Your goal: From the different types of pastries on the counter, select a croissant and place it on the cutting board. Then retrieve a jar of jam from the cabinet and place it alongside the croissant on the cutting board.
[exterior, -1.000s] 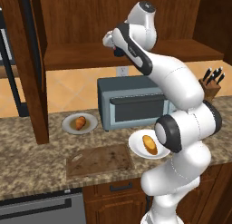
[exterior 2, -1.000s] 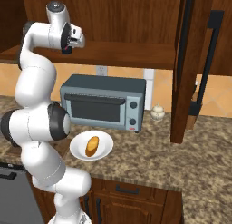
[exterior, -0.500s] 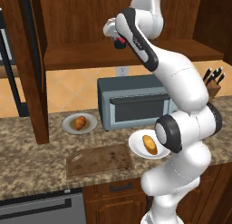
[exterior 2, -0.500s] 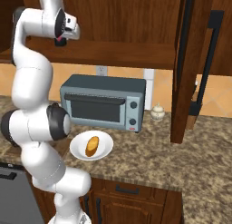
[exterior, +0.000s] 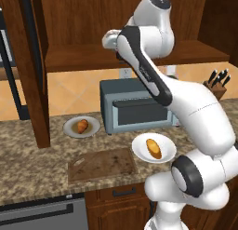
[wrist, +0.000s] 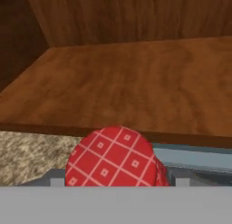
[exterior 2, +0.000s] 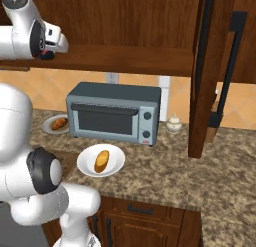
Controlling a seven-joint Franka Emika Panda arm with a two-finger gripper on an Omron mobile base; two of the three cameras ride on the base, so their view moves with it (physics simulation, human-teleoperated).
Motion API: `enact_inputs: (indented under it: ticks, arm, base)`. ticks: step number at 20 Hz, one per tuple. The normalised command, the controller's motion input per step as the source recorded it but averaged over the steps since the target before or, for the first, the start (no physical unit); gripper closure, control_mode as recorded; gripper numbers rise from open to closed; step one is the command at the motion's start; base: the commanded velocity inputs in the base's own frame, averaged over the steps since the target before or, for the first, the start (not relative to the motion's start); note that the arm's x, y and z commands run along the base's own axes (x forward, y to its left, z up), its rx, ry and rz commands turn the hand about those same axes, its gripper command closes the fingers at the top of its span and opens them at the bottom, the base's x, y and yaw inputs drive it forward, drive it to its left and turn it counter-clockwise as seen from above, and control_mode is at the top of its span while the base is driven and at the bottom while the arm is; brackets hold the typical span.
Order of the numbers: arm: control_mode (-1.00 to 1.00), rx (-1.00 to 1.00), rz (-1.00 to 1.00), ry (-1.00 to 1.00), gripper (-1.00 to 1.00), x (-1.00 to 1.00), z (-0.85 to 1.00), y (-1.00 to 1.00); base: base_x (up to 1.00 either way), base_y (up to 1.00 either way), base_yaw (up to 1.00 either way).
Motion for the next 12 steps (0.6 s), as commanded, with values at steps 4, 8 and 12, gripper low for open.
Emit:
enact_inputs:
  ticks: [4, 8, 12]
  arm:
    - [-1.0, 0.0, -0.03, -0.17, 1.0, -1.0, -0.7, 0.19]
    - [-1.0, 0.0, -0.01, -0.02, 1.0, -1.0, -0.67, 0.14]
    - [-1.0, 0.04, 0.0, 0.03, 1.0, -0.58, -0.36, 0.14]
  base:
    - [0.0, 0.0, 0.0]
    - [0.0, 0.0, 0.0]
    - [0.0, 0.0, 0.0]
